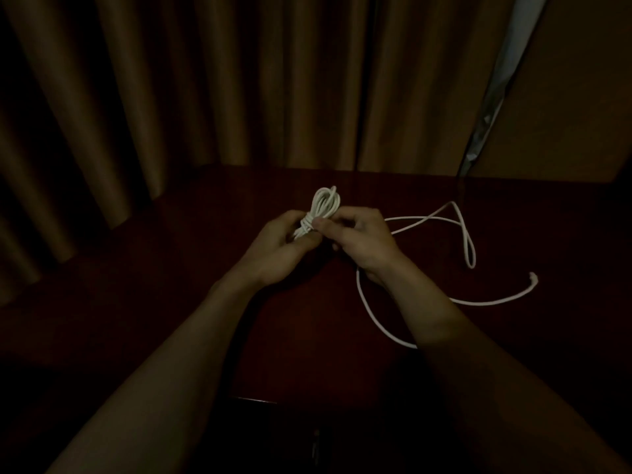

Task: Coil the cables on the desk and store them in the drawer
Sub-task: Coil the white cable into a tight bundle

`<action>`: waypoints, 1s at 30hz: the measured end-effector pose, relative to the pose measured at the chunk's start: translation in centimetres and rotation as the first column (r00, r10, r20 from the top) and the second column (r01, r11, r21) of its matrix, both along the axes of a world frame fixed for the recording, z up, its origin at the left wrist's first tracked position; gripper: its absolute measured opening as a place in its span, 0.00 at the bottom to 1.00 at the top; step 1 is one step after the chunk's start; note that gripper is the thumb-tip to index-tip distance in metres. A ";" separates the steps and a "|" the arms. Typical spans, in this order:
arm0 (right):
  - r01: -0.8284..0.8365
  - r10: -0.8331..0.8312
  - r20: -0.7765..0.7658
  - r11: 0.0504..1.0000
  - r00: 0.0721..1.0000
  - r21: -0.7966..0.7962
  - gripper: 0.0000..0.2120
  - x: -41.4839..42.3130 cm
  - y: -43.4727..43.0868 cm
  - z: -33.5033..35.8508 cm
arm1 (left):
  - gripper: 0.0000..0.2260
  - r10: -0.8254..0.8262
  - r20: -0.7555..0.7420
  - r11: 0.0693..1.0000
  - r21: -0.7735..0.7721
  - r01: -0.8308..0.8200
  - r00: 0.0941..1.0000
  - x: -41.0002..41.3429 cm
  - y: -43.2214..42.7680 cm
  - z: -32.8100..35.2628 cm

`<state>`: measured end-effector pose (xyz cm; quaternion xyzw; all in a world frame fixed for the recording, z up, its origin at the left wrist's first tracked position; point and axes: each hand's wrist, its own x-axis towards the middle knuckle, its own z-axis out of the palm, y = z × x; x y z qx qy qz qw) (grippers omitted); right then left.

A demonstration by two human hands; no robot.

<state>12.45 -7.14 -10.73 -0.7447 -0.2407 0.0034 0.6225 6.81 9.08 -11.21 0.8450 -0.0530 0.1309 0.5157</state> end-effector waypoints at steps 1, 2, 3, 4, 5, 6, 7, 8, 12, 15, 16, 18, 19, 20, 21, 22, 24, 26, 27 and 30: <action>-0.013 0.013 -0.010 1.000 1.000 0.003 0.10 0.1 -0.2 -0.1 | 0.09 -0.046 -0.008 0.998 -0.049 0.045 0.999 -0.1 0.0 0.2; -0.023 0.023 -0.015 1.000 1.000 -0.005 0.09 0.1 -0.3 -0.1 | 0.10 -0.077 -0.005 0.994 -0.084 0.076 0.997 -0.2 0.0 0.3; -0.028 0.028 -0.016 0.999 0.999 -0.016 0.08 0.1 -0.3 -0.2 | 0.10 -0.092 0.006 0.991 -0.094 0.093 0.996 -0.2 0.1 0.3; -0.032 0.031 -0.019 0.999 0.999 -0.024 0.07 0.0 -0.3 -0.2 | 0.11 -0.097 0.019 0.991 -0.090 0.098 0.995 -0.2 0.0 0.4; -0.036 0.035 -0.027 0.999 0.999 -0.027 0.07 0.1 -0.3 -0.2 | 0.11 -0.094 0.033 0.992 -0.077 0.096 0.995 -0.2 0.0 0.3; -0.043 0.042 -0.040 0.999 0.998 -0.028 0.07 0.2 -0.3 -0.2 | 0.10 -0.088 0.048 0.994 -0.061 0.091 0.995 -0.2 0.0 0.3; -0.053 0.051 -0.054 0.998 0.997 -0.033 0.07 0.3 -0.3 -0.2 | 0.10 -0.078 0.067 0.996 -0.040 0.081 0.995 -0.1 0.0 0.2; -0.064 0.061 -0.066 0.997 0.996 -0.039 0.07 0.3 -0.3 -0.1 | 0.09 -0.067 0.089 0.998 -0.017 0.068 0.994 0.0 0.0 0.0; -0.104 0.094 -0.090 0.988 0.992 -0.111 0.09 0.1 -0.2 0.2 | 0.08 0.025 0.163 0.998 0.046 -0.033 0.986 0.2 0.2 -0.5; -0.109 0.095 -0.064 0.960 0.993 -0.258 0.13 -0.2 0.1 0.5 | 0.07 0.154 0.165 0.987 0.025 -0.160 0.974 0.4 0.3 -0.6; -0.105 0.094 -0.054 0.950 0.994 -0.293 0.14 -0.4 0.2 0.6 | 0.07 0.184 0.170 0.981 0.027 -0.191 0.968 0.4 0.4 -0.7; -0.107 0.095 -0.054 0.943 0.994 -0.314 0.13 -0.5 0.3 0.8 | 0.07 0.213 0.186 0.973 0.047 -0.225 0.959 0.4 0.5 -0.7; -0.115 0.097 -0.075 0.949 0.992 -0.295 0.14 -0.6 0.2 0.8 | 0.08 0.214 0.188 0.973 0.050 -0.227 0.959 0.3 0.5 -0.7; -0.122 0.097 -0.105 0.957 0.990 -0.263 0.15 -0.6 0.2 0.9 | 0.09 0.212 0.185 0.974 0.046 -0.224 0.960 0.3 0.5 -0.6; -0.122 0.093 -0.131 0.965 0.987 -0.232 0.16 -0.6 0.2 0.9 | 0.09 0.205 0.185 0.975 0.044 -0.216 0.961 0.1 0.4 -0.6; -0.112 0.084 -0.140 0.973 0.987 -0.204 0.17 -0.7 0.2 0.8 | 0.10 0.200 0.191 0.976 0.050 -0.213 0.961 0.0 0.4 -0.5; -0.062 0.046 -0.086 0.980 0.995 -0.189 0.20 -0.9 0.7 0.5 | 0.10 0.189 0.202 0.975 0.077 -0.208 0.961 0.0 0.2 -0.5; -0.001 0.001 0.003 0.980 1.000 -0.198 0.23 -1.0 1.2 -0.1 | 0.11 0.177 0.177 0.976 0.094 -0.196 0.968 -0.1 0.0 -0.5; 0.011 -0.008 0.016 0.981 1.000 -0.195 0.23 -0.9 1.3 -0.2 | 0.11 0.177 0.157 0.976 0.098 -0.194 0.972 -0.1 0.0 -0.5; -0.036 0.029 -0.051 0.991 0.998 -0.127 0.17 -0.5 1.3 -0.2 | 0.14 0.166 0.079 0.981 0.087 -0.173 0.983 0.3 0.3 -0.6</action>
